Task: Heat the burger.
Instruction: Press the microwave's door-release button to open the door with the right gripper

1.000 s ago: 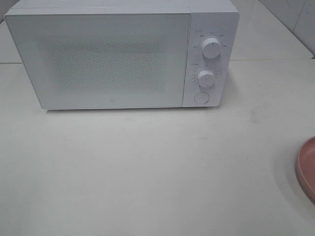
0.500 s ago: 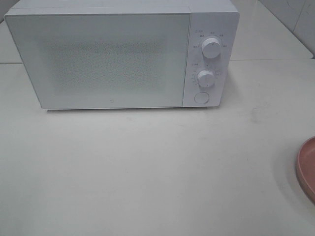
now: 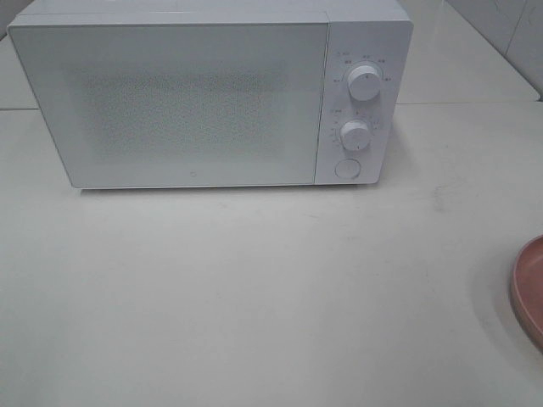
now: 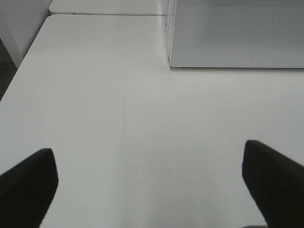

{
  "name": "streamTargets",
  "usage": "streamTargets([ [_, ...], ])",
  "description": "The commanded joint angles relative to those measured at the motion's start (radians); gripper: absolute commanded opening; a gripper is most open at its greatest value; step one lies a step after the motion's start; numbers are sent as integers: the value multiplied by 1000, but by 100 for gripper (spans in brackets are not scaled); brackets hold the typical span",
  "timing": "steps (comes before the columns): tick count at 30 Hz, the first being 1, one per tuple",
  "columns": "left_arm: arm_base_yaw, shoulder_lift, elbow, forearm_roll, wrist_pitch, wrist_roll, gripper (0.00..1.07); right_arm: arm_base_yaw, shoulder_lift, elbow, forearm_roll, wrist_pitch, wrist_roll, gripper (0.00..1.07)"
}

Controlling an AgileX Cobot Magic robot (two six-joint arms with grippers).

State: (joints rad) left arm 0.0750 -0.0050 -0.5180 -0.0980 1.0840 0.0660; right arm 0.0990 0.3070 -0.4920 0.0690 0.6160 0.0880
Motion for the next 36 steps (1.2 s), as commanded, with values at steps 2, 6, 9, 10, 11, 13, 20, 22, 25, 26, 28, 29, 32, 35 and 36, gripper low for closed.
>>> streamTargets([
  [2,1,-23,0,-4,-12,-2,98,-6,35,10,3,-67,7,75],
  [6,1,-23,0,-4,-12,-2,98,-6,102,21,3,-140,7,75],
  [9,1,-23,0,-4,-12,-2,98,-6,147,22,3,-188,7,75],
  [10,1,-23,0,-4,-12,-2,98,-6,147,22,3,-188,7,75],
  [11,1,-23,0,-4,-12,-2,98,-6,177,22,3,-220,7,75],
  [13,1,-23,0,-4,-12,-2,98,-6,195,22,3,-239,7,75],
  [20,1,-23,0,-4,-12,-2,98,-6,307,22,3,-363,7,75],
  [22,1,-23,0,-4,-12,-2,98,-6,356,22,3,-413,7,75],
  [25,1,-23,0,-4,-12,-2,98,-6,407,22,3,-457,7,75],
  [26,1,-23,0,-4,-12,-2,98,-6,407,22,3,-457,7,75],
  [28,1,-23,0,-4,-12,-2,98,-6,458,22,-4,-505,7,75],
  [29,1,-23,0,-4,-12,-2,98,-6,458,22,-4,-505,7,75],
  [32,1,-23,0,-4,-12,-2,98,-6,527,22,-4,-597,7,75],
  [35,1,-23,0,-4,-12,-2,98,-4,572,22,-28,-665,7,75],
  [36,1,-23,0,-4,-12,-2,98,-3,589,22,-35,-689,7,75],
])
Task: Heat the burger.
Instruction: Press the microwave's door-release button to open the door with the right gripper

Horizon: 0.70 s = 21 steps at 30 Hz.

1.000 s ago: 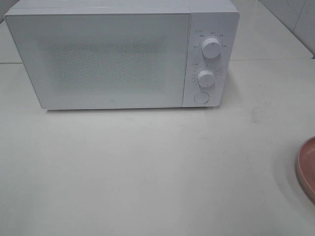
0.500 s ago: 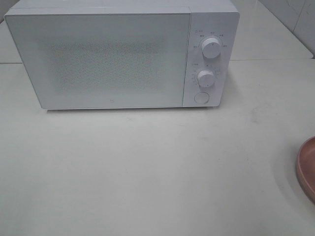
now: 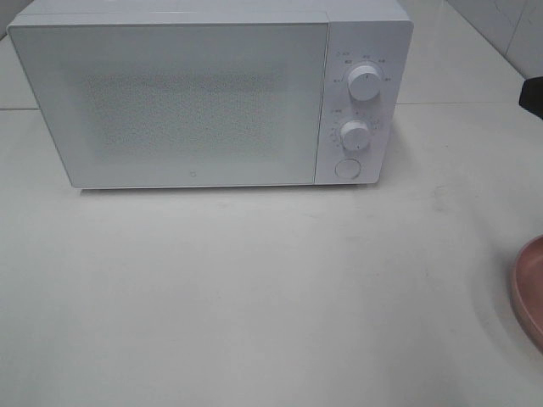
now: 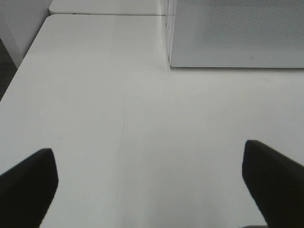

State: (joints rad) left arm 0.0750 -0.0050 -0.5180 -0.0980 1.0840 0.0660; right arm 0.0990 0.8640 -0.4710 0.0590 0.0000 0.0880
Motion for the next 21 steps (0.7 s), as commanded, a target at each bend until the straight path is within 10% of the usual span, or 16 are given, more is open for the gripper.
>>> streamTargets([
  [1,1,-23,0,-4,-12,-2,98,-3,32,1,-25,-73,7,75],
  [21,1,-23,0,-4,-12,-2,98,90,410,85,18,-597,-155,75],
])
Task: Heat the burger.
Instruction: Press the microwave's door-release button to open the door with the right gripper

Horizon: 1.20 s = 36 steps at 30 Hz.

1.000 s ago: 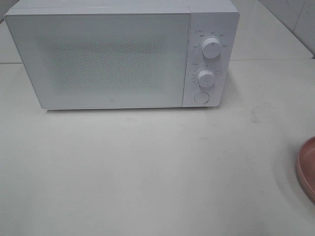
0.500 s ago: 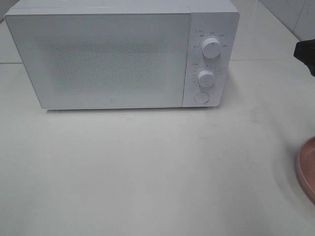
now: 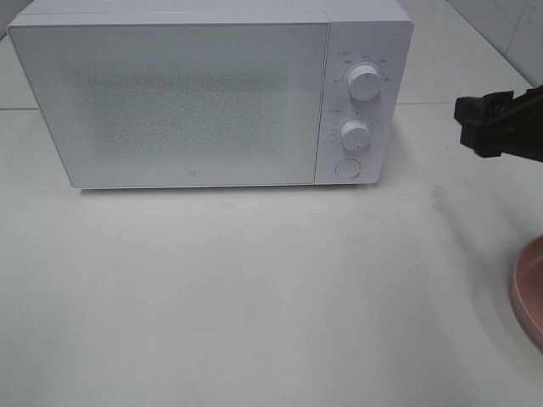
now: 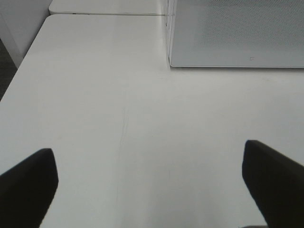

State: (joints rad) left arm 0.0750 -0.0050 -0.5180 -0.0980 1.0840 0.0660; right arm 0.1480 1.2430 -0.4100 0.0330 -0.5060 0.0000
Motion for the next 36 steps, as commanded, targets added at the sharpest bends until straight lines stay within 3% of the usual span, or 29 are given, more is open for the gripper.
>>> streamTargets([
  [1,1,-23,0,-4,-12,-2,98,77,64,42,95,-156,-107,75],
  [7,1,-23,0,-4,-12,-2,98,163,130,77,215,-260,-188,75],
  [9,1,-23,0,-4,-12,-2,98,262,191,99,353,-360,-262,75],
  [16,1,-23,0,-4,-12,-2,98,402,279,99,499,-465,-323,75],
  [23,1,-23,0,-4,-12,-2,98,565,388,99,728,-598,-332,75],
  [28,1,-23,0,-4,-12,-2,98,637,425,99,805,-644,-331,75],
  [36,1,-23,0,-4,-12,-2,98,673,462,79,846,-646,-312,75],
])
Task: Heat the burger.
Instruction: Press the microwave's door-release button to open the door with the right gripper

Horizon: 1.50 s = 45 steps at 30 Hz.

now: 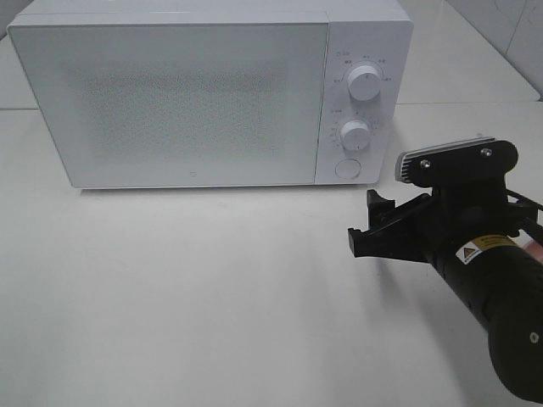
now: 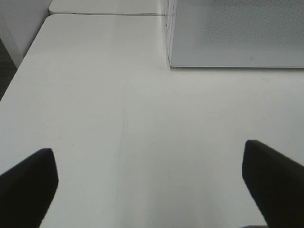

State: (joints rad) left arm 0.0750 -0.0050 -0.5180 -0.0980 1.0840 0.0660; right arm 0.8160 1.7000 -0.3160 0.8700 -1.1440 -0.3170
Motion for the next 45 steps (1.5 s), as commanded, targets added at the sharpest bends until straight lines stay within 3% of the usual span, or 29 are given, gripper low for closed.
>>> streamTargets([
  [1,1,-23,0,-4,-12,-2,98,5,5,-15,9,-8,5,75],
  [7,1,-23,0,-4,-12,-2,98,5,5,-16,12,-17,110,75],
  [15,1,-23,0,-4,-12,-2,98,5,5,-16,12,-17,436,66],
  [26,1,-23,0,-4,-12,-2,98,5,5,-16,12,-17,976,41],
  [33,1,-23,0,-4,-12,-2,98,5,5,-16,12,-17,1324,19],
  [41,1,-23,0,-4,-12,-2,98,5,15,-16,13,-4,1489,0],
  [45,1,-23,0,-4,-12,-2,98,5,15,-16,15,-3,1571,0],
])
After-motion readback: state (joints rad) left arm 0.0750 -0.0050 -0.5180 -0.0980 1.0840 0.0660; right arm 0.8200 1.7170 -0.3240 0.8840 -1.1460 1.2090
